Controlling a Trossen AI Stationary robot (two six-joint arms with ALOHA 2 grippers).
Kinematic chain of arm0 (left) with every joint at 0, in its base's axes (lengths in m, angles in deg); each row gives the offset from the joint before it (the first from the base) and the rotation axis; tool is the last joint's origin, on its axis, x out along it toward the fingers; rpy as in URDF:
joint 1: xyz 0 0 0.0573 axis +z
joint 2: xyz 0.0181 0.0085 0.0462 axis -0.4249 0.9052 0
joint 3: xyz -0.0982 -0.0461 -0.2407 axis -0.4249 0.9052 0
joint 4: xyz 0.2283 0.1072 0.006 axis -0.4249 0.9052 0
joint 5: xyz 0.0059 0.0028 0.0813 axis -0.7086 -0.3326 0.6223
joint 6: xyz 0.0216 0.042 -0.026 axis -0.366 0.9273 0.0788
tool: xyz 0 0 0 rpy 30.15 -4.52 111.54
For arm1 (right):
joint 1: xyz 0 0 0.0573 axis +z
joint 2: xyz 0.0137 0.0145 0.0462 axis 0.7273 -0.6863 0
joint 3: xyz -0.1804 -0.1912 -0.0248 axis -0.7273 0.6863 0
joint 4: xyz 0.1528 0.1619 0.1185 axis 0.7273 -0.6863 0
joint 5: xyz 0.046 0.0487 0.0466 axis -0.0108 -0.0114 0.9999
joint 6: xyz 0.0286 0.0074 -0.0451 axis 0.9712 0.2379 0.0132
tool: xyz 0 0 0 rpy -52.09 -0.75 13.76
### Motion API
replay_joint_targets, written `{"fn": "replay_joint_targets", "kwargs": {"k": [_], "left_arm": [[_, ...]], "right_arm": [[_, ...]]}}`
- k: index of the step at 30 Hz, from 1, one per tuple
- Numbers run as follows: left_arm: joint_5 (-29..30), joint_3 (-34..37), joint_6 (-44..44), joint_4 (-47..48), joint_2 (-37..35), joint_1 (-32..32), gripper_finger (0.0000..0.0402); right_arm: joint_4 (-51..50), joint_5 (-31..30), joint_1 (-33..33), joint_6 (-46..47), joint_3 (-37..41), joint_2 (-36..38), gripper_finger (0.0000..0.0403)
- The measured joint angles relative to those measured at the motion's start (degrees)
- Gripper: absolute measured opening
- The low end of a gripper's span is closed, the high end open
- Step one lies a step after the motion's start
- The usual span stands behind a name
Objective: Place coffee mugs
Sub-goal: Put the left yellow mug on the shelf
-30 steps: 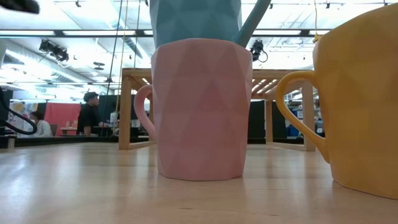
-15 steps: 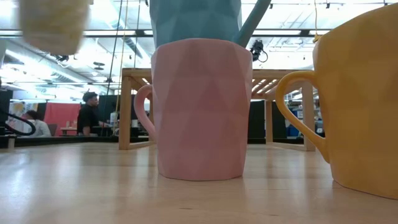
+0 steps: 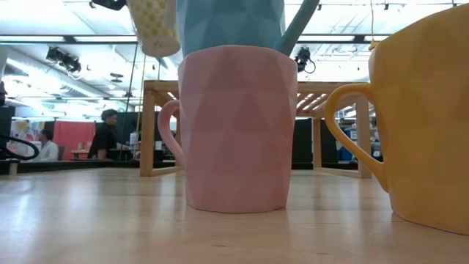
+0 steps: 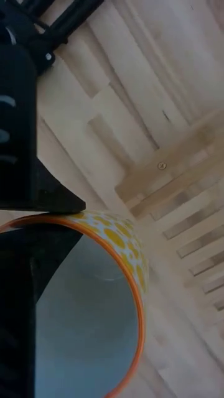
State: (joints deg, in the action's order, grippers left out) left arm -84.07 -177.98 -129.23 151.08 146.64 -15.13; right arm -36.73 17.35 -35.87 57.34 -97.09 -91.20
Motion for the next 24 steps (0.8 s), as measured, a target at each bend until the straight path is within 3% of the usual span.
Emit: {"fn": "replay_joint_targets", "kwargs": {"k": [9,17,24], "left_arm": [[-1.6,0.0,-0.1,-0.6,0.0,3.0,0.0027],[-1.5,0.0,-0.1,-0.7,0.0,3.0,0.0027],[-1.5,0.0,-0.1,-0.8,0.1,3.0,0.0027]], "right_arm": [[10.2,-2.5,1.3,-4.3,0.0,-9.4,0.0117],[19.2,-9.0,1.2,-4.5,0.0,-17.2,0.0117],[22.8,-16.1,1.2,-4.4,0.0,-19.2,0.0117]]}}
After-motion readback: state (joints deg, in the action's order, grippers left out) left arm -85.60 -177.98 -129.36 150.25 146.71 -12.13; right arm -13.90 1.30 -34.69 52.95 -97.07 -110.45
